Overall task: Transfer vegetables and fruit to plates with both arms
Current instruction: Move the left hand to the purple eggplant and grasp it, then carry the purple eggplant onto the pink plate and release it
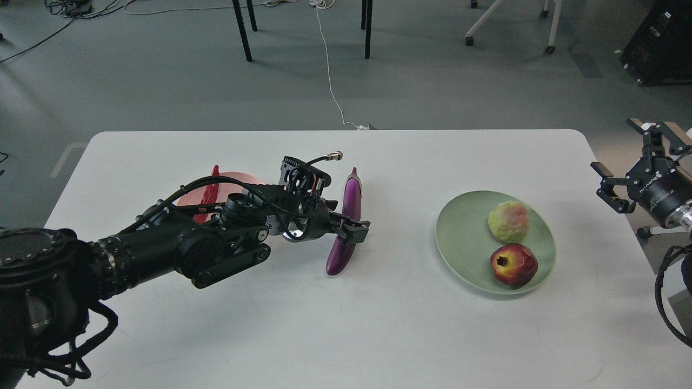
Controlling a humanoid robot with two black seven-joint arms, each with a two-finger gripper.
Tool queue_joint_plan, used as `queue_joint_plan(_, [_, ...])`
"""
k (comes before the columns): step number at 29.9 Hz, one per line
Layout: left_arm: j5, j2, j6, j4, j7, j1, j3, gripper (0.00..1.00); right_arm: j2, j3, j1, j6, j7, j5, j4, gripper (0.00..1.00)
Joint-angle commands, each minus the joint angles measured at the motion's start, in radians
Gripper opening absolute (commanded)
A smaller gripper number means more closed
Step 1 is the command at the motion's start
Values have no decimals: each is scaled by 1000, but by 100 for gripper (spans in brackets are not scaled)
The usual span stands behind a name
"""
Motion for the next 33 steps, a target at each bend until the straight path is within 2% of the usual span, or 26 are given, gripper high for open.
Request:
queue_joint_plan(1, [0,-2,-9,-1,-1,1,-1,85,0,0,0,0,0,0,0,99])
queue_joint_plan(3, [0,-2,-22,-1,-1,1,-1,76,0,0,0,0,0,0,0,99])
queue_joint_plan(4, [0,-2,-31,-1,-1,1,-1,68,0,0,0,0,0,0,0,99])
queue_joint_plan(7, [0,-9,-35,-1,7,15,-1,29,0,0,0,0,0,0,0,99])
queue_joint_plan(8, [0,-11,-35,-1,17,17,-1,20,0,0,0,0,0,0,0,99])
queue_joint_plan(10, [1,-11,-32,-1,39,18,-3,19,0,0,0,0,0,0,-2,99])
queue_joint_plan(14, [-2,0,-19,-9,45,15,-8,10,2,0,0,0,0,0,0,99])
queue_joint_plan(18, [-11,47,0,-50,48,-17,-21,9,2,0,-1,0,0,0,-2,99])
queue_joint_plan(21, [-12,159,1,-142,47,-49,-23,9,2,0,-1,0,0,0,-2,99])
queue_joint_plan(28, [-35,453,-5,-357,45,-32,-18,10,11,-2,-1,0,0,0,-2,99])
queue_joint_plan(33, [-60,589,-2,-414,39,38,-23,14,12,-2,-1,0,0,-1,-3,99])
